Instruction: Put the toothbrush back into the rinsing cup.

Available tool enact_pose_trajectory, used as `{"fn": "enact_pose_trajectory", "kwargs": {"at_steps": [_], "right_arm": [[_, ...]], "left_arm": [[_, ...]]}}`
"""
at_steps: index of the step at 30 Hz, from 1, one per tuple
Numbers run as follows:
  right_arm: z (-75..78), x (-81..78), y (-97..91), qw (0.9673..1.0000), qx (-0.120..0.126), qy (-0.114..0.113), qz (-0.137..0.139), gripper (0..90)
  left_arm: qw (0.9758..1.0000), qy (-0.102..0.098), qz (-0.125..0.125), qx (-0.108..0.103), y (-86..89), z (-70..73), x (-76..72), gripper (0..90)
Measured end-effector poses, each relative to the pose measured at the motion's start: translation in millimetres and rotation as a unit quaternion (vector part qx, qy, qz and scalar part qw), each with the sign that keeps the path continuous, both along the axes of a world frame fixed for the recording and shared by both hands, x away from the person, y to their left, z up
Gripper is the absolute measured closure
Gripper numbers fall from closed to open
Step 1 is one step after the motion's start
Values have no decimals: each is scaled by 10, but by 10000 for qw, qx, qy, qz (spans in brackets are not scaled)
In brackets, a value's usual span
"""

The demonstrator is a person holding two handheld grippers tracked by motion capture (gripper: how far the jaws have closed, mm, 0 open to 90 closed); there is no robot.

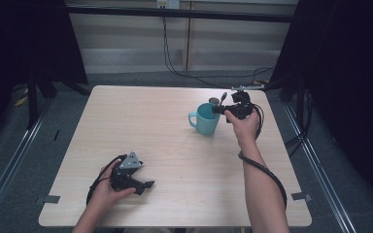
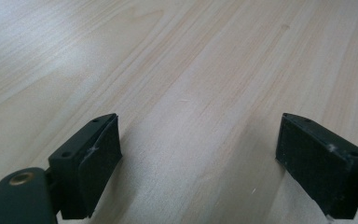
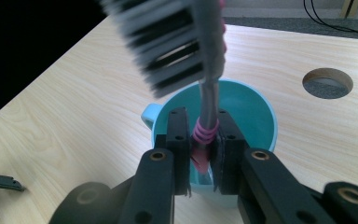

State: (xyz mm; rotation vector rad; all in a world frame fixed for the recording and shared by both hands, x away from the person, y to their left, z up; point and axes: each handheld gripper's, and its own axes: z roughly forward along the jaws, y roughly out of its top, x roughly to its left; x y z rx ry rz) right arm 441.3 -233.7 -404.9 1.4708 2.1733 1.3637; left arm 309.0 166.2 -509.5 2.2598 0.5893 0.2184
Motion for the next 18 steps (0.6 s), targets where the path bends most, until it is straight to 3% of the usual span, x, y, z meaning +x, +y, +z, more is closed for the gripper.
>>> {"fn": "enact_pose_trajectory", "kwargs": {"at_steps": [18], "right_arm": [[-12,-26,-19,9999,58,-39,-83,730]], "left_arm": [[10000,-4,-1,5,1,1,1,135]]}}
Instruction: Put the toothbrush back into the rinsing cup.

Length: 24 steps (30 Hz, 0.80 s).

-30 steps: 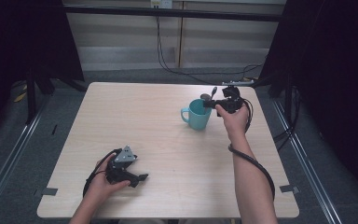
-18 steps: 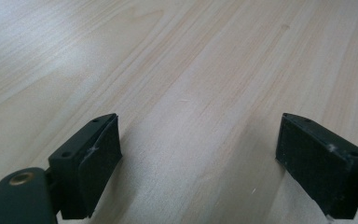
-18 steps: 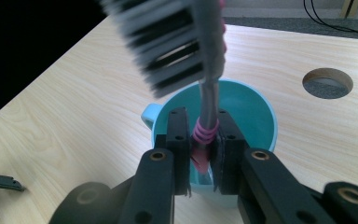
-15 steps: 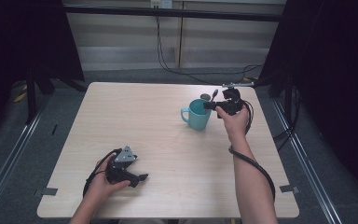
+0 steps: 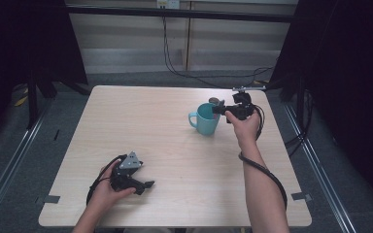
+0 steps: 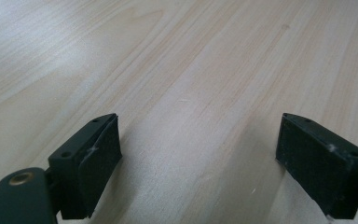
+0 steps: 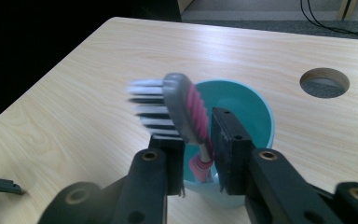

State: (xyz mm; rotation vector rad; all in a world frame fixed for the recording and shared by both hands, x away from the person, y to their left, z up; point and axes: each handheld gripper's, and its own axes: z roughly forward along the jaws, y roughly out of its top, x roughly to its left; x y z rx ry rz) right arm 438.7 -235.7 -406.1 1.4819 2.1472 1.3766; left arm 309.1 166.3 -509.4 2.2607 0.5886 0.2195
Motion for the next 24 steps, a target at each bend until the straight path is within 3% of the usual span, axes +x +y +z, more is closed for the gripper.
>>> {"fn": "enact_pose_trajectory", "kwargs": {"at_steps": [4,9,24], "right_arm": [[8,-4,2,10000,-73,8,-35,600],[7,-25,7,9998,-213,50,-14,509],[2,-148,-77,9994,-322,108,-72,357]], "left_arm": [[10000,-4,-5,-8,-1,-1,1,135],[10000,3,-2,-2,0,0,0,135],[10000,3,-5,-8,0,-1,1,134]]}}
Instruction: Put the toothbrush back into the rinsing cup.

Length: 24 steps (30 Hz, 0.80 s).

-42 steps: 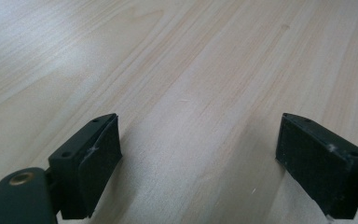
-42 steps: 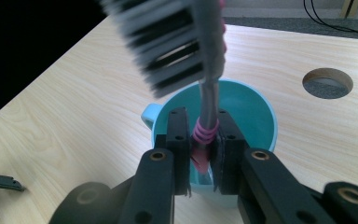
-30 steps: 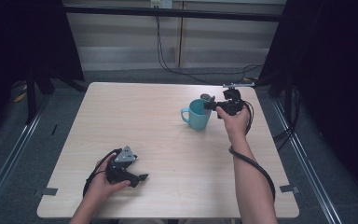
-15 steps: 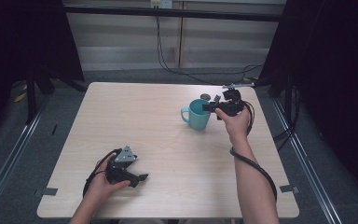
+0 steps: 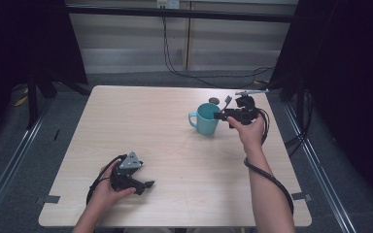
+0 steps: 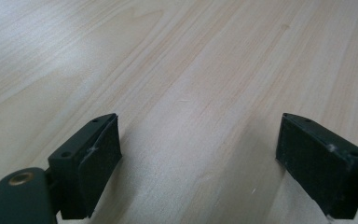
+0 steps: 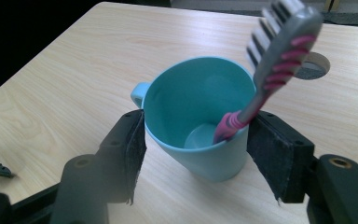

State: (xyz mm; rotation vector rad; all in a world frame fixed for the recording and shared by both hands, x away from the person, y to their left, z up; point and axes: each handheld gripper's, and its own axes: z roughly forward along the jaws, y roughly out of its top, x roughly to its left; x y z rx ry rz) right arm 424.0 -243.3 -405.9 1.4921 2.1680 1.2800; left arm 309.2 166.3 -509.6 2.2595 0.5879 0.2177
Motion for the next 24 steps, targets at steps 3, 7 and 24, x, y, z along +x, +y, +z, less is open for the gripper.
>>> {"fn": "enact_pose_trajectory", "kwargs": {"at_steps": [3,7,24], "right_arm": [[1,-21,-15,10000,-8,10,23,345],[14,-60,-29,10000,-38,12,56,320],[41,-239,-45,9996,-168,46,233,228]], "left_arm": [[10000,-3,2,3,0,0,0,134],[10000,10,1,-10,0,-2,0,134],[10000,29,6,-15,0,-2,-2,133]]}}
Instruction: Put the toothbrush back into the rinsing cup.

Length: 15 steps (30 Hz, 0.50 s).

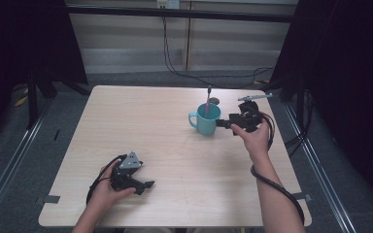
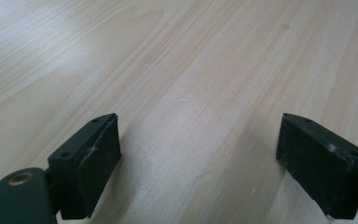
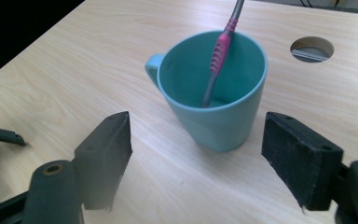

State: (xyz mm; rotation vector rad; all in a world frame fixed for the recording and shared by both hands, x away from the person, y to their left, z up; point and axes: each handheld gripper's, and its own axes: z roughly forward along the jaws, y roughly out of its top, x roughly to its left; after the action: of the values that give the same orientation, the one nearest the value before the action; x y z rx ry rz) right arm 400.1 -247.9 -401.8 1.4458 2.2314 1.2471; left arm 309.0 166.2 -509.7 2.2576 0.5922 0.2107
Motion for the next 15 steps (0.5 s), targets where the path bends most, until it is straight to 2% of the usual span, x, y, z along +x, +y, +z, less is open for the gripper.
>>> {"fn": "enact_pose_trajectory", "kwargs": {"at_steps": [8,13,15], "right_arm": [[-87,-160,13,9998,-65,76,169,199],[-184,-261,14,9992,-281,75,260,186],[-230,-302,9,9991,-266,96,306,181]], "left_arm": [[10000,-1,-1,2,0,0,0,133],[10000,-1,0,-1,0,0,0,133],[10000,-3,-3,0,0,0,0,133]]}}
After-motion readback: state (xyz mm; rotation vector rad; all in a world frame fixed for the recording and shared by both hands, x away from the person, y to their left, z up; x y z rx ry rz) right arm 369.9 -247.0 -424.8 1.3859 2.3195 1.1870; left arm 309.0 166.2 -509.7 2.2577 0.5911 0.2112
